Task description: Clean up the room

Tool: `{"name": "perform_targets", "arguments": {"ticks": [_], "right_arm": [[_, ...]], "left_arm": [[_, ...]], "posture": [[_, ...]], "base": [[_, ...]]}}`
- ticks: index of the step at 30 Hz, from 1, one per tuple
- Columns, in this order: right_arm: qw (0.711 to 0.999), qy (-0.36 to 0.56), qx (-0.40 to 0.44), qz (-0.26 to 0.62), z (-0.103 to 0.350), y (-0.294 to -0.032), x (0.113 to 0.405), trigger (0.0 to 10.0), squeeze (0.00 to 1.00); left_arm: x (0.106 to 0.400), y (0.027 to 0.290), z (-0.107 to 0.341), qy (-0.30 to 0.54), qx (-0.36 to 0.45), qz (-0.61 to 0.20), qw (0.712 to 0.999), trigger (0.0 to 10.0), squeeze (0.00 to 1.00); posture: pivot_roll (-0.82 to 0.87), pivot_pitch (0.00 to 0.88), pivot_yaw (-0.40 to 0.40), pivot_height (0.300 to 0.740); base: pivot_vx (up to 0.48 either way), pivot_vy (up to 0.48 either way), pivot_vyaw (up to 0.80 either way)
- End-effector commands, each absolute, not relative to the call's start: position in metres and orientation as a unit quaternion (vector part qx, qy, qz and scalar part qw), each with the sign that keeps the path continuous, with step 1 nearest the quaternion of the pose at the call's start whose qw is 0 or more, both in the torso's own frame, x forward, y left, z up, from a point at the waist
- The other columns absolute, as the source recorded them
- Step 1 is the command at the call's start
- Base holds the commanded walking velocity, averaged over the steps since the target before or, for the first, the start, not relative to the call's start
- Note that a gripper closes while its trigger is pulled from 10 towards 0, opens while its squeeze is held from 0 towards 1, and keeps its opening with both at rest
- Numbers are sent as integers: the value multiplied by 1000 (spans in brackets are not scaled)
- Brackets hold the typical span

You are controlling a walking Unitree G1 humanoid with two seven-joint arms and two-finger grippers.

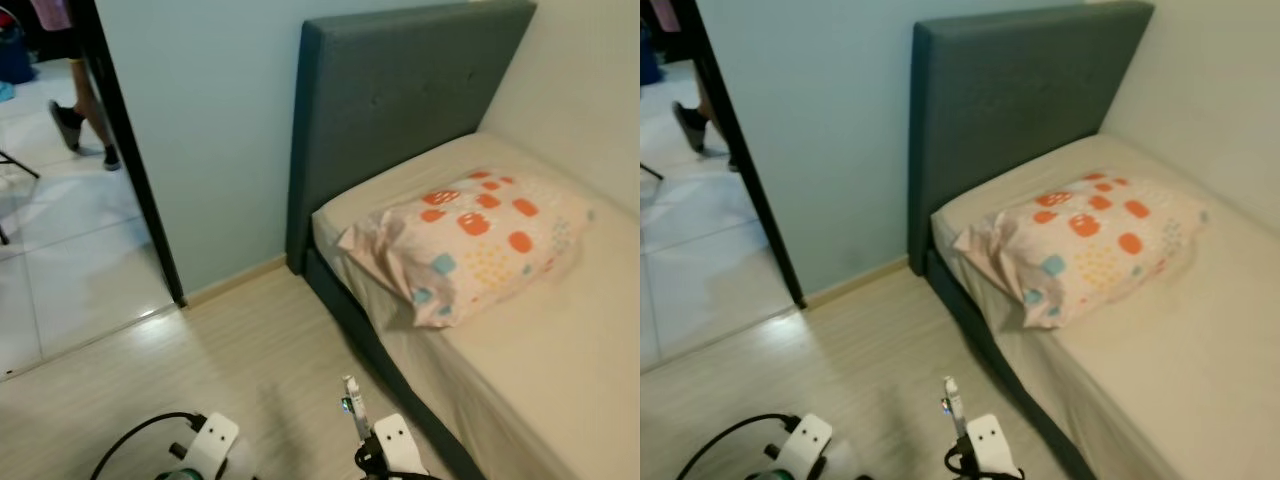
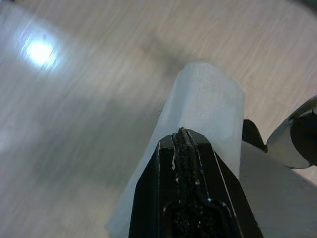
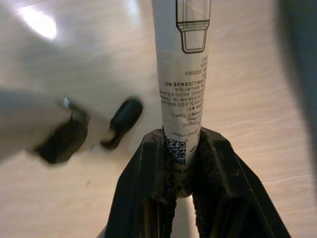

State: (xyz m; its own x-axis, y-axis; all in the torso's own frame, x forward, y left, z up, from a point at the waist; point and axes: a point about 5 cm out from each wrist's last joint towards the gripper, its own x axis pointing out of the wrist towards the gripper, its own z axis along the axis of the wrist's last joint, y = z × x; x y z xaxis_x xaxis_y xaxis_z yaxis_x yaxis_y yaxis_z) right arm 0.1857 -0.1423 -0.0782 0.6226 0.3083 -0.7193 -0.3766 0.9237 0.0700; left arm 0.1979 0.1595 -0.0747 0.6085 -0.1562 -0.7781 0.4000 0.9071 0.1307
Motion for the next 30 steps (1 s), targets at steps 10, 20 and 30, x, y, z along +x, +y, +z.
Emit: {"name": "perform_targets", "arguments": {"ticks": [10,20,30], "right_arm": [[895,397,-52,197,-80,-143,182,10000,0],[893,398,-58,202,-81,-142,181,10000,0],[891,399,-64,209,-81,-141,181,10000,0]], "left_arm": [[194,158,-77,419,145,-162,881,10000,0],[192,158,-78,421,149,-163,880,10000,0],[192,158,-78,422,149,-163,879,10000,0]], "posture": [[66,13,-13,740],[69,8,-15,740],[71,6,-17,740]], "base": [[0,0,800],[0,0,800],[0,0,800]]}}
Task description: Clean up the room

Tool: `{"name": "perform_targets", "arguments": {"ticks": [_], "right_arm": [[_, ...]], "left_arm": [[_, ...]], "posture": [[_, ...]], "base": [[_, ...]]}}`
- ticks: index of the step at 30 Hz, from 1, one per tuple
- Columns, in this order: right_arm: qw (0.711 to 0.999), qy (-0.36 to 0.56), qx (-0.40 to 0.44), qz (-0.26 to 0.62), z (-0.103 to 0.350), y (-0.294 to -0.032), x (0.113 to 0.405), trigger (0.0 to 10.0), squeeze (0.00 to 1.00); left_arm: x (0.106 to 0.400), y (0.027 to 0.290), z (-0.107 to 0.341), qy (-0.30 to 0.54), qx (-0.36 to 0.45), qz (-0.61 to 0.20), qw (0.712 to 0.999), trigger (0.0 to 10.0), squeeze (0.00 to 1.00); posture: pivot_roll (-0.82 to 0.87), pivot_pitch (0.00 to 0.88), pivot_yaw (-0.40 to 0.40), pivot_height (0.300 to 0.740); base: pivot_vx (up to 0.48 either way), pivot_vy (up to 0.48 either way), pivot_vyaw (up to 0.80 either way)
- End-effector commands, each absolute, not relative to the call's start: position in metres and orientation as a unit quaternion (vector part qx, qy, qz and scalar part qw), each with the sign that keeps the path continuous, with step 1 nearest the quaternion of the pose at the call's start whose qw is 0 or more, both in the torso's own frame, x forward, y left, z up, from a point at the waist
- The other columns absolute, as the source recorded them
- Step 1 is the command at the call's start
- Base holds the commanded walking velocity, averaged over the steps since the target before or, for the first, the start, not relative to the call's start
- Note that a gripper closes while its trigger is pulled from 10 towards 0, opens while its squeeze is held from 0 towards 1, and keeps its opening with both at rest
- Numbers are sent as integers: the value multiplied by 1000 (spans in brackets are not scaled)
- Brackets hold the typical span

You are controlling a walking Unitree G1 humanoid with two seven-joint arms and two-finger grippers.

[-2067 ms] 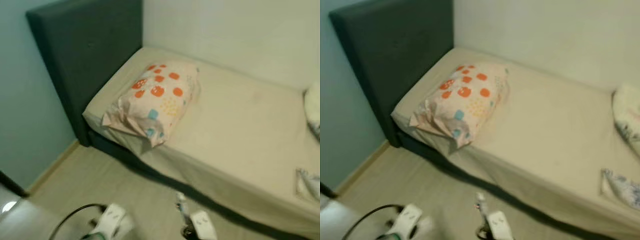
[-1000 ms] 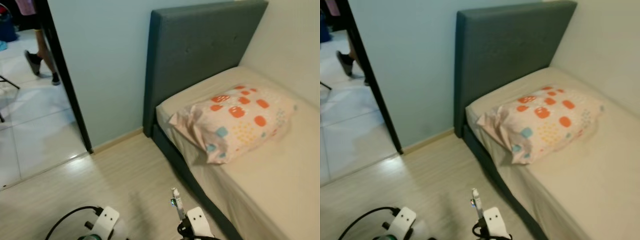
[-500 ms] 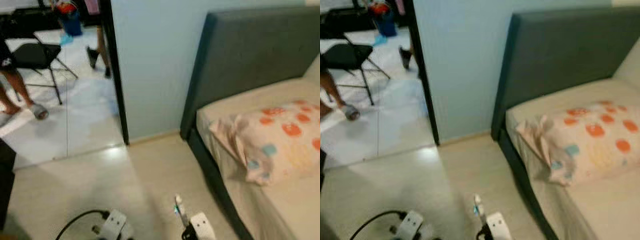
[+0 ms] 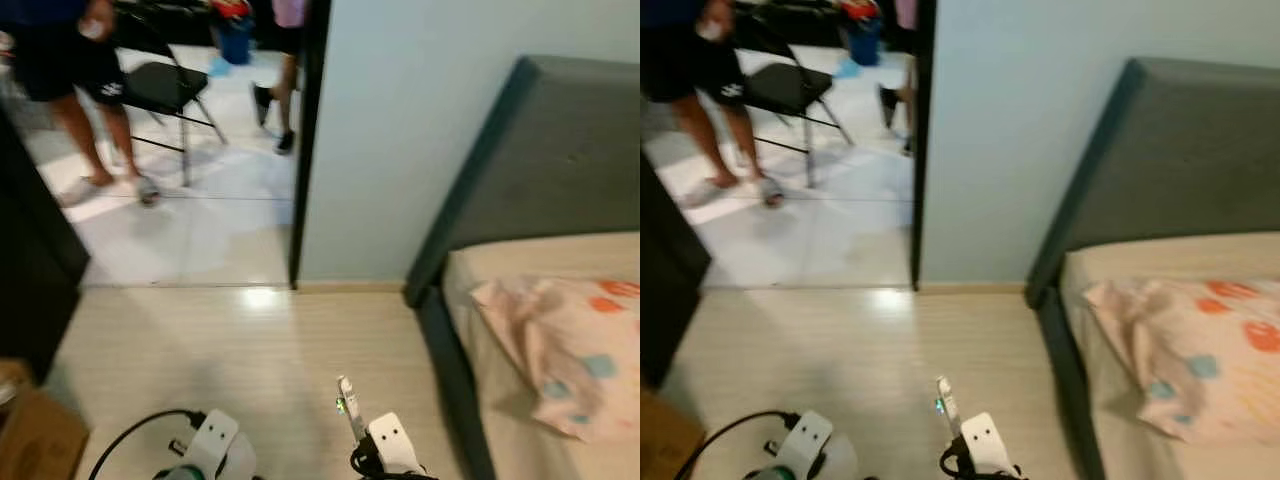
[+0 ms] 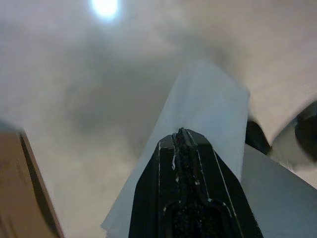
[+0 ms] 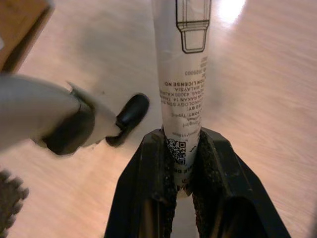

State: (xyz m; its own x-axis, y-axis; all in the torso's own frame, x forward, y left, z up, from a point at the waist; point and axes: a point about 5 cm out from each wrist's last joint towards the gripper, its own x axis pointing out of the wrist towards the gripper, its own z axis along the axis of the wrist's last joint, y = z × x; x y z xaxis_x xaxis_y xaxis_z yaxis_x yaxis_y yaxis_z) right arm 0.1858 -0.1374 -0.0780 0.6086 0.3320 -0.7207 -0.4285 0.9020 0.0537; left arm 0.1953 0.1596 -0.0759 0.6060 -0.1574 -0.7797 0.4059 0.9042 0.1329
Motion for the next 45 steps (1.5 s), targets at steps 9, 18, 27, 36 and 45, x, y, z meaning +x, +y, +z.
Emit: {"name": "perform_targets", "arguments": {"ticks": [9,18,27,36,45], "right_arm": [[891,399,-63,208,-81,-140,180,10000,0],[891,400,-62,207,-81,-141,180,10000,0],[891,399,-61,206,-81,-141,180,10000,0],[891,399,-61,206,-81,-141,181,10000,0],[892,399,-61,206,-81,-141,182,10000,0]], "left_arm": [[191,158,-79,422,148,-162,880,10000,0],[190,159,-79,423,147,-161,880,10000,0],[191,159,-79,423,145,-160,880,10000,0],[192,159,-78,422,145,-160,881,10000,0],[192,159,-78,422,145,-160,881,10000,0]], "posture": [[74,11,-18,740],[74,14,-17,740],[73,17,-17,740],[74,17,-17,740],[73,17,-17,740]], "base": [[0,0,800],[0,0,800],[0,0,800],[0,0,800],[0,0,800]]}}
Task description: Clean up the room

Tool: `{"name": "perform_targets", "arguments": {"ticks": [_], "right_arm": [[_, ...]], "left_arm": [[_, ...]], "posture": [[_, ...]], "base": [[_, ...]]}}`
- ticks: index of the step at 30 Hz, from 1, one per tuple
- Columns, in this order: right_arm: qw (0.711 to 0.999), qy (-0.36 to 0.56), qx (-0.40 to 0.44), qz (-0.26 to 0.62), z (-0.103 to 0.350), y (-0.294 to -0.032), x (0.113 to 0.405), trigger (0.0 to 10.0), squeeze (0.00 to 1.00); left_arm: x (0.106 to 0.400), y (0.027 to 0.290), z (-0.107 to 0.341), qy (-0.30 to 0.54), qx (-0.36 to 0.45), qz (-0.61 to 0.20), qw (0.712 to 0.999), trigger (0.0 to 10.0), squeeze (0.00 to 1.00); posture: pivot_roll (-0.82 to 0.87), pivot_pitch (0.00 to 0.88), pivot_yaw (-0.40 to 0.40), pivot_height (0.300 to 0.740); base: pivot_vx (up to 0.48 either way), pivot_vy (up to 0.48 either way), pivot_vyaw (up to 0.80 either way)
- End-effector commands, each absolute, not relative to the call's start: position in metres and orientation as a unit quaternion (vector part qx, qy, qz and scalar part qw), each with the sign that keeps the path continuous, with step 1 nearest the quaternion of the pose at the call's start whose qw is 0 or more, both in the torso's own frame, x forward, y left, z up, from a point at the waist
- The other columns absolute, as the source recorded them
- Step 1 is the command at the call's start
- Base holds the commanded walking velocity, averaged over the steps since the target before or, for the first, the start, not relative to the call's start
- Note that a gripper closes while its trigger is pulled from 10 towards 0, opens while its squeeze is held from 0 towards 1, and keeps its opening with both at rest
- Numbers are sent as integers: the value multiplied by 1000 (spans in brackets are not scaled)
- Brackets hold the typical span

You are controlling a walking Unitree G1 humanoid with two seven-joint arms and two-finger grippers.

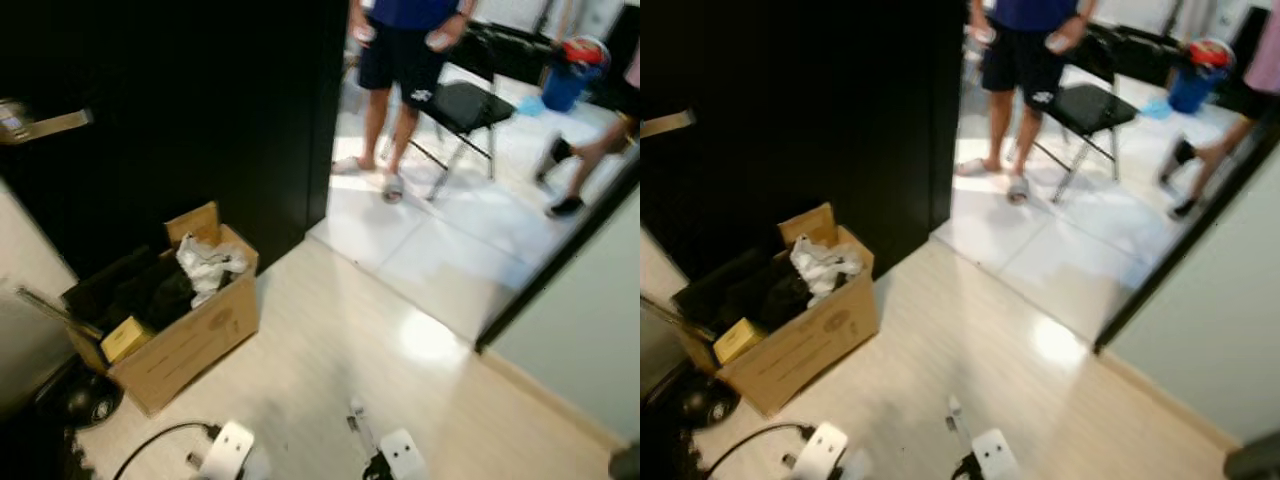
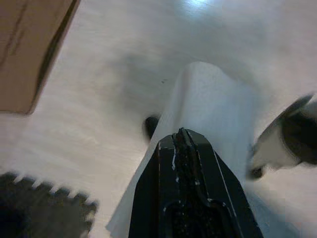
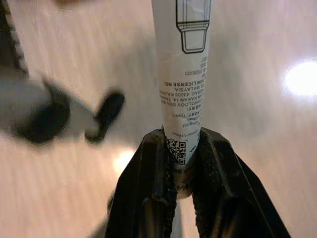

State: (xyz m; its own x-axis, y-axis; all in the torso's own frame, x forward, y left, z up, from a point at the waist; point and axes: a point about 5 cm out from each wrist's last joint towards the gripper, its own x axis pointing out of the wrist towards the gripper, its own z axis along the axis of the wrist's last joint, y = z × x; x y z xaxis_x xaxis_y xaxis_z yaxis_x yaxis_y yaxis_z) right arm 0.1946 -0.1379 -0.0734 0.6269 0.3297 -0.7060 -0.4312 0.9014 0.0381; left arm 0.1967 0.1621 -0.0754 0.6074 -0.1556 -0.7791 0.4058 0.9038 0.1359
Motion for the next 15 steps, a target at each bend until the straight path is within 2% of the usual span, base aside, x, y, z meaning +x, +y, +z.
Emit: {"name": "perform_targets", "arguments": {"ticks": [1,15], "right_arm": [[892,398,-61,205,-80,-141,182,10000,0],[893,398,-60,204,-80,-141,183,10000,0]], "left_arm": [[192,159,-78,422,145,-160,881,10000,0],[192,159,-78,421,147,-160,881,10000,0]], "posture": [[73,16,-16,740],[72,15,-16,740]], "base": [[0,0,800],[0,0,800]]}}
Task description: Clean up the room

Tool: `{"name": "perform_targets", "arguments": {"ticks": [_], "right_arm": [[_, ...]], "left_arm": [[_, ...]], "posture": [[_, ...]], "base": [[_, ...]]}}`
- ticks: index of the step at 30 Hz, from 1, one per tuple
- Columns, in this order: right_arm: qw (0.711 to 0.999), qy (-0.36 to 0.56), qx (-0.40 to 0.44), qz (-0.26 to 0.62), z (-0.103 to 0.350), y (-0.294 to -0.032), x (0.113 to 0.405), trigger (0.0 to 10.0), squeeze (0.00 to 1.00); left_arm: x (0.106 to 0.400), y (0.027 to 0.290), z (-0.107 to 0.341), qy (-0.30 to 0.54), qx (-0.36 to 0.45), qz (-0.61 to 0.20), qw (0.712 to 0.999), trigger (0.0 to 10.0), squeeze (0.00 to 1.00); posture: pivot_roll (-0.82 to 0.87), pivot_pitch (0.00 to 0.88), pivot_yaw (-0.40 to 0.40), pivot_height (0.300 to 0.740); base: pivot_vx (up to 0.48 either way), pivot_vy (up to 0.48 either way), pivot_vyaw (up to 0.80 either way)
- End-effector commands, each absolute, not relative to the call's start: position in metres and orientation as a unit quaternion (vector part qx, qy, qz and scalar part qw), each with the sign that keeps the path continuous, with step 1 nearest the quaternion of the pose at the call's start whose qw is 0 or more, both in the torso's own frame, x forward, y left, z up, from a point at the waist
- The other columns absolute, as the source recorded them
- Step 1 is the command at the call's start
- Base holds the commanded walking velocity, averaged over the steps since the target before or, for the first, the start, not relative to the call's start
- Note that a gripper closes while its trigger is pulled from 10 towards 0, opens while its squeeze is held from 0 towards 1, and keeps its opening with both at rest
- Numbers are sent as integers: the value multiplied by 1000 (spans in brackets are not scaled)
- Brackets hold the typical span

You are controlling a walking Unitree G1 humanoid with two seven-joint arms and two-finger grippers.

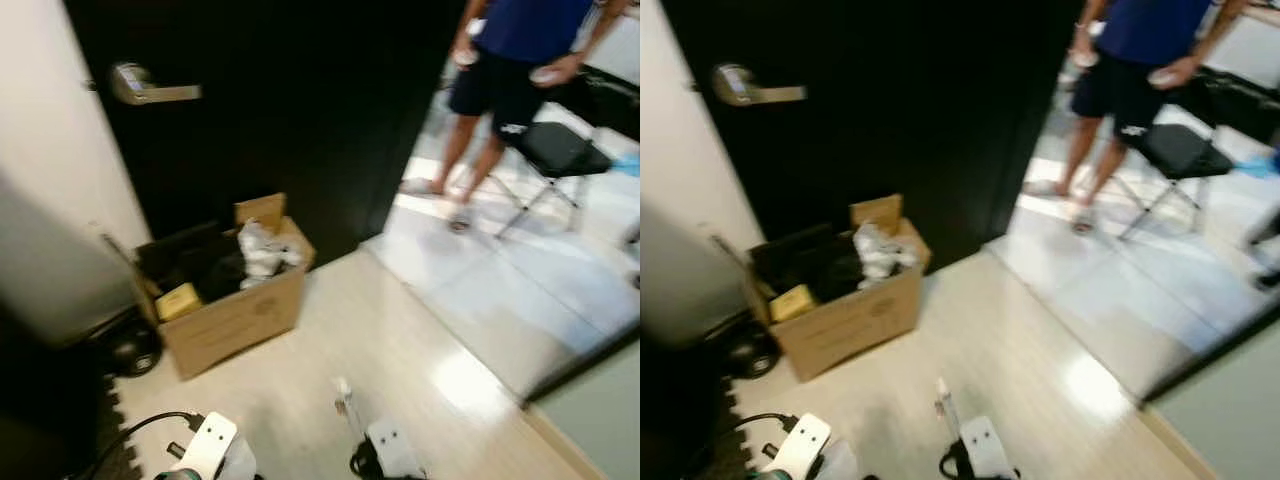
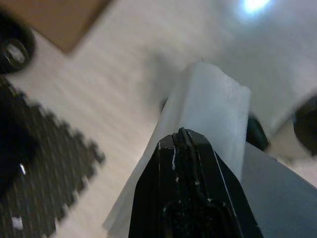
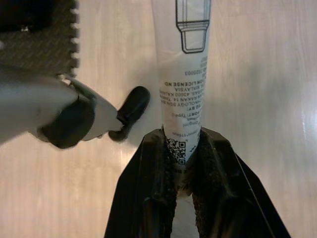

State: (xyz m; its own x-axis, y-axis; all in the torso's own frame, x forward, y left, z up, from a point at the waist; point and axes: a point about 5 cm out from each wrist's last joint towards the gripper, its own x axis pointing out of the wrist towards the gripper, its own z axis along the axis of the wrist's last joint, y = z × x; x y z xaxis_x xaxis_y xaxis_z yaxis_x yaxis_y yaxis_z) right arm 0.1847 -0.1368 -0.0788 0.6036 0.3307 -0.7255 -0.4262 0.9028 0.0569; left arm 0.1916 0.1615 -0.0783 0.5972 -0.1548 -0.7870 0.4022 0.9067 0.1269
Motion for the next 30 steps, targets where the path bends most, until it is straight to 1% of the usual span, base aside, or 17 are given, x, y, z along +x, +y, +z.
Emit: {"name": "perform_targets", "arguments": {"ticks": [1,4,6,11,24,26,30], "right_arm": [[893,398,-60,204,-80,-141,183,10000,0],[897,390,-59,201,-79,-141,184,10000,0],[906,376,-51,187,-76,-144,189,10000,0],[912,371,-35,171,-75,-147,190,10000,0],[908,375,-43,180,-76,-147,187,10000,0],[904,378,-59,192,-77,-145,186,10000,0],[902,377,-66,199,-77,-143,186,10000,0]], "left_arm": [[192,159,-78,421,147,-160,881,10000,0],[193,159,-77,414,151,-160,883,10000,0],[195,159,-76,403,156,-162,887,10000,0],[199,159,-73,393,159,-164,891,10000,0],[202,156,-72,388,162,-171,891,10000,0],[201,156,-72,387,162,-170,891,10000,0],[201,156,-72,388,163,-170,891,10000,0]], "posture": [[72,15,-16,740],[72,15,-16,740],[72,15,-16,740],[69,14,-12,740],[62,6,-11,740],[65,2,-14,740],[65,2,-14,740]], "base": [[0,0,800],[0,0,800],[0,0,0],[420,0,0],[442,0,0],[442,0,622],[442,0,800]]}}
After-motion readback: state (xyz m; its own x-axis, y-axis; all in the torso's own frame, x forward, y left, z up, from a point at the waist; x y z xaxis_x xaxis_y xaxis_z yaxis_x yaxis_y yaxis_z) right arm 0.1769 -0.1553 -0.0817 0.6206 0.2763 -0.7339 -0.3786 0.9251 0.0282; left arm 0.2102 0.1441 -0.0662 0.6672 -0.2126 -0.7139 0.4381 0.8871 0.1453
